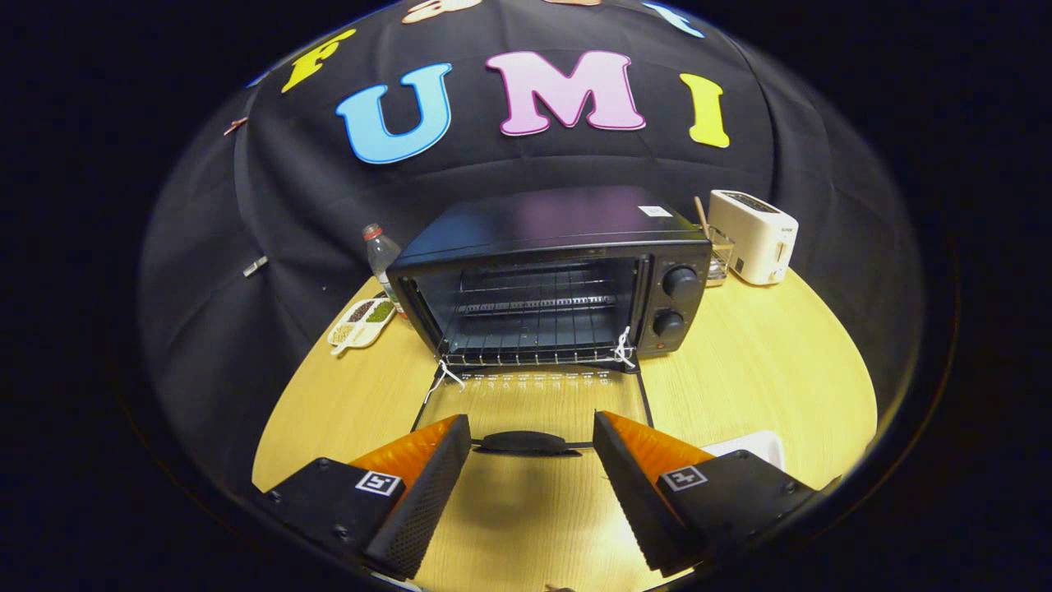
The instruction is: Open the toaster oven, put the food inside, and close the toaster oven door.
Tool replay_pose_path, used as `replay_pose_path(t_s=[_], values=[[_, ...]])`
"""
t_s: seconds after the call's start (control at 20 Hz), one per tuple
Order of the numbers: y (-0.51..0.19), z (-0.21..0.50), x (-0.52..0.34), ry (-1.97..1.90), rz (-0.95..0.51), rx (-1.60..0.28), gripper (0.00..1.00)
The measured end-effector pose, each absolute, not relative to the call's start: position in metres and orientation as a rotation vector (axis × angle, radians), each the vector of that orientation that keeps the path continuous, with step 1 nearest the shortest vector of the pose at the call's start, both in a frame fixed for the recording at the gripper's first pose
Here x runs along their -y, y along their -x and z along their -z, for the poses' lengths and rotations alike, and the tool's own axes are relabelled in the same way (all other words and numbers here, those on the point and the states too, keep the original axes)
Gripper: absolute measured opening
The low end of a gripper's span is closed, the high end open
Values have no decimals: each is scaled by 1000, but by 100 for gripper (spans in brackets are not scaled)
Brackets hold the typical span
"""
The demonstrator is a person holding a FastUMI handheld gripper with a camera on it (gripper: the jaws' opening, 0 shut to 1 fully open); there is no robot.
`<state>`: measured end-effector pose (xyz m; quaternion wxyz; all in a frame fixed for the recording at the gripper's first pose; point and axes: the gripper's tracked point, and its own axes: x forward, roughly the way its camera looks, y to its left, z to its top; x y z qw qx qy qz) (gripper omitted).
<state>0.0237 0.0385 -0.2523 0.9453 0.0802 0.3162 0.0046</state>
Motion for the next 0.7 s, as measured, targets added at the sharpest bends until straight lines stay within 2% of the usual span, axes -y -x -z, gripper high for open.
replay_pose_path(t_s=[0.2, 0.35, 0.5, 0.7], values=[[-9, 229, 8, -284, -70, -672, 99], [12, 223, 78, -302, -76, -710, 99], [41, 241, 152, -160, -66, -783, 98], [64, 290, 197, -232, -83, -951, 96]])
